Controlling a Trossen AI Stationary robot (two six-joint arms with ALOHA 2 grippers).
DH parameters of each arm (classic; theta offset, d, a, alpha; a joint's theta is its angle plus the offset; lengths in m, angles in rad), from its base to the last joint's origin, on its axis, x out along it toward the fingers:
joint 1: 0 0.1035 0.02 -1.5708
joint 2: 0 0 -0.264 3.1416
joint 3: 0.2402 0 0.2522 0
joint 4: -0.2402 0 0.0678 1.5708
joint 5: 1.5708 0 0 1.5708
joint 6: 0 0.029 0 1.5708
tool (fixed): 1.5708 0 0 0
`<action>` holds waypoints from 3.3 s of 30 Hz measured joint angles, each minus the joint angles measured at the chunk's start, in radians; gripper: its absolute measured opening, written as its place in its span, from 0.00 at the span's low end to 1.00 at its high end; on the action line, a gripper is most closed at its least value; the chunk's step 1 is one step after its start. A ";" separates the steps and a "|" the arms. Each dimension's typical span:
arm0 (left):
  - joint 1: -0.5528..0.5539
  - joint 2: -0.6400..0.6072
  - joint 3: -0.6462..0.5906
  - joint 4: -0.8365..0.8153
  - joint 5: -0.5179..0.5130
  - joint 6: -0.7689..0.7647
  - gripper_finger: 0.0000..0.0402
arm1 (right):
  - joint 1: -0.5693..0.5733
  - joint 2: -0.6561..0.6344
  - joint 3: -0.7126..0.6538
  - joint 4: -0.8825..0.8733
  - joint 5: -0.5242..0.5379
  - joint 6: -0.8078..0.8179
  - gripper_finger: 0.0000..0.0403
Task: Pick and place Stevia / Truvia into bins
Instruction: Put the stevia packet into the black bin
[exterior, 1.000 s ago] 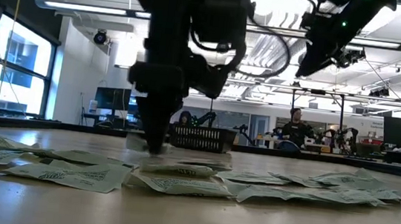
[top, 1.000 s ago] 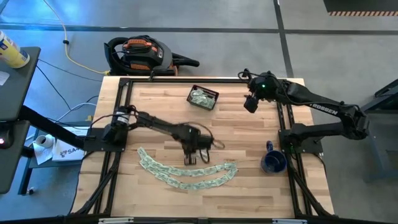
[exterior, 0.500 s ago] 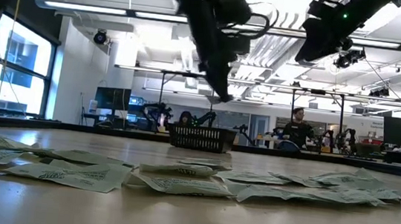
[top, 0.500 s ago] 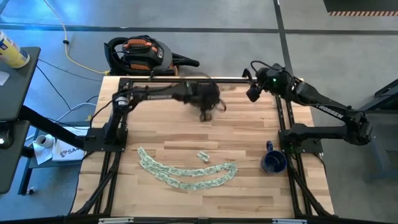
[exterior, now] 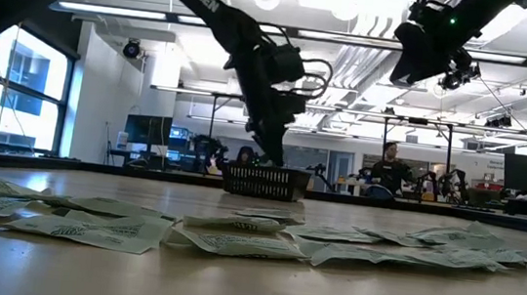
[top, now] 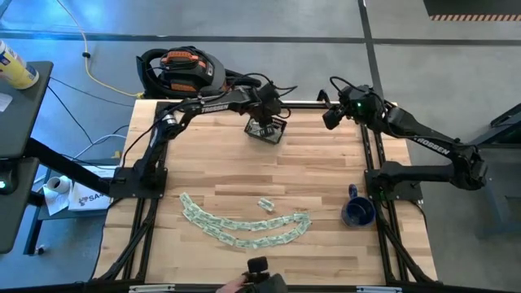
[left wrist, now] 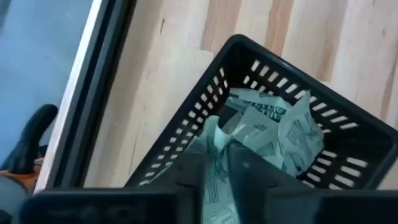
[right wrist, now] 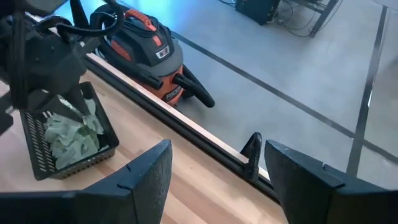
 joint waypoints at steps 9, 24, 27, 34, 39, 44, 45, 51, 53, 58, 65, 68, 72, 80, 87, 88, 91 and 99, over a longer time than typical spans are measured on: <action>-0.092 -0.071 0.023 -0.225 -0.072 -0.074 0.56 | 0.000 0.000 0.000 -0.083 -0.028 0.020 0.61; -0.521 -0.186 -0.250 -0.052 0.168 0.032 0.52 | 0.004 0.000 0.000 -0.086 -0.126 -0.119 0.61; -0.574 -0.174 -0.307 0.090 0.097 -0.030 0.52 | 0.004 0.000 0.000 -0.093 -0.156 -0.121 0.61; -0.619 -0.106 -0.317 0.107 0.061 -0.106 0.52 | 0.004 0.001 0.000 -0.116 -0.182 -0.122 0.61; -0.614 -0.052 -0.313 0.116 0.062 -0.109 0.51 | 0.004 0.001 0.000 -0.124 -0.181 -0.127 0.61; -0.598 -0.016 -0.307 0.080 0.018 -0.064 0.41 | 0.004 0.001 0.000 -0.148 -0.158 -0.130 0.61; -0.592 -0.016 -0.307 0.069 0.004 -0.051 0.37 | 0.004 0.001 0.000 -0.151 -0.147 -0.130 0.61; -0.491 -0.021 -0.251 0.004 -0.074 -0.020 0.06 | 0.004 0.001 0.000 -0.151 -0.092 -0.150 0.61; -0.449 -0.010 -0.178 -0.085 -0.121 -0.014 0.07 | 0.003 0.000 0.000 -0.133 -0.090 -0.156 0.61; -0.336 -0.036 0.052 -0.221 -0.222 0.117 0.13 | 0.003 -0.026 0.000 -0.060 -0.089 -0.154 0.61; -0.131 -0.037 0.194 -0.244 -0.172 0.219 0.06 | 0.003 -0.047 0.000 -0.061 -0.007 -0.127 0.61; -0.058 -0.014 0.181 -0.244 -0.098 0.211 0.14 | 0.003 -0.043 0.000 -0.076 -0.008 -0.108 0.61; -0.016 0.030 0.155 -0.245 0.010 0.142 0.29 | 0.004 -0.043 0.000 -0.090 -0.007 -0.094 0.61; -0.050 0.010 0.167 -0.351 -0.153 0.036 0.52 | 0.003 -0.043 0.000 -0.099 -0.011 -0.095 0.61; -0.161 -0.134 0.116 -0.536 0.036 -0.122 0.50 | 0.004 -0.042 0.000 -0.099 -0.109 -0.125 0.61; -0.192 -0.155 0.091 -0.547 0.034 -0.135 0.48 | 0.004 -0.042 0.000 -0.099 -0.128 -0.137 0.61; -0.286 -0.243 -0.022 -0.546 0.028 -0.192 0.43 | 0.005 -0.042 0.000 -0.099 -0.171 -0.161 0.61; -0.567 -0.502 -0.507 -0.457 -0.009 -0.586 0.38 | 0.056 -0.034 0.000 -0.097 -0.324 -0.156 0.61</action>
